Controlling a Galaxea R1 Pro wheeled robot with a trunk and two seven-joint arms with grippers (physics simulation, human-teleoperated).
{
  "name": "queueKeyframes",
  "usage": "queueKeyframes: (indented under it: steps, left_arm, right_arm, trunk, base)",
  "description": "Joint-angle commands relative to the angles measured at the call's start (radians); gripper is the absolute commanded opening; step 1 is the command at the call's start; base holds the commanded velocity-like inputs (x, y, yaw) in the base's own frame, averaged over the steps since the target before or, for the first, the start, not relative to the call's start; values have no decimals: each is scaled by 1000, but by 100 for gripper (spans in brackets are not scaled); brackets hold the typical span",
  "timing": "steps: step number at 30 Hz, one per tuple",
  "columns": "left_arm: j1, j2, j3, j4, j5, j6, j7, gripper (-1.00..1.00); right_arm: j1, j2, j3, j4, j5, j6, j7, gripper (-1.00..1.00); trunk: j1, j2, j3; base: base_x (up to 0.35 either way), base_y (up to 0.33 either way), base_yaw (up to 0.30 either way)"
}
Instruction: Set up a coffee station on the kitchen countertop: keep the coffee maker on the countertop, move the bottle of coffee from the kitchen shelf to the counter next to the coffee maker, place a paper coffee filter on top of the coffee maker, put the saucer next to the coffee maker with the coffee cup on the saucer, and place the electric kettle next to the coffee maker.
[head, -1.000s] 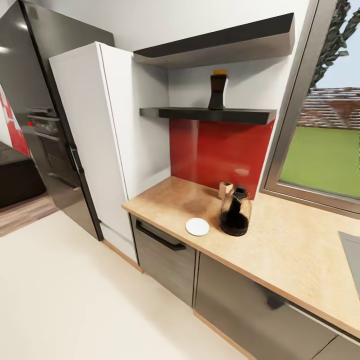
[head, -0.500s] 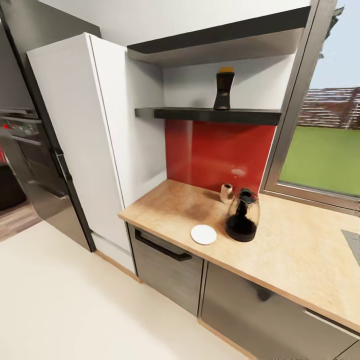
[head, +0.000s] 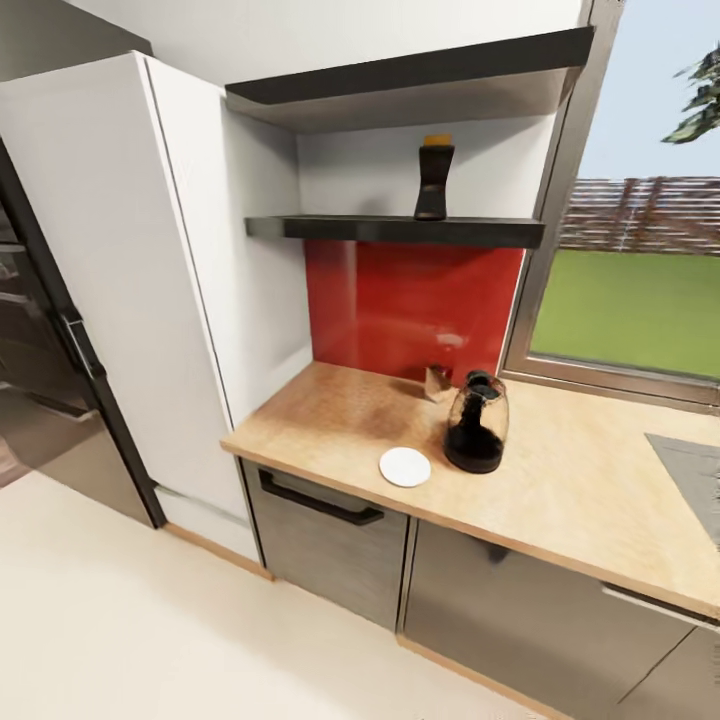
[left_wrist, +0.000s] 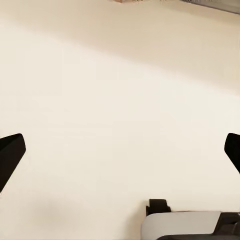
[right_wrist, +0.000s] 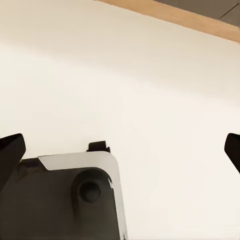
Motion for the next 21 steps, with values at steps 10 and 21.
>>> queueKeyframes:
  steps: [10, 21]
  left_arm:
    - [-1, -1, 11, 0, -11, -5, -7, 100]
    - [-1, -1, 11, 0, -10, -5, -7, 100]
  right_arm:
    - [-1, 1, -4, 1, 5, -3, 0, 100]
    - [-1, 1, -4, 1, 5, -3, 0, 100]
  trunk:
    - [1, -2, -2]
    - [1, -2, -2]
  base:
    - [0, 223, -273]
    - [0, 7, -274]
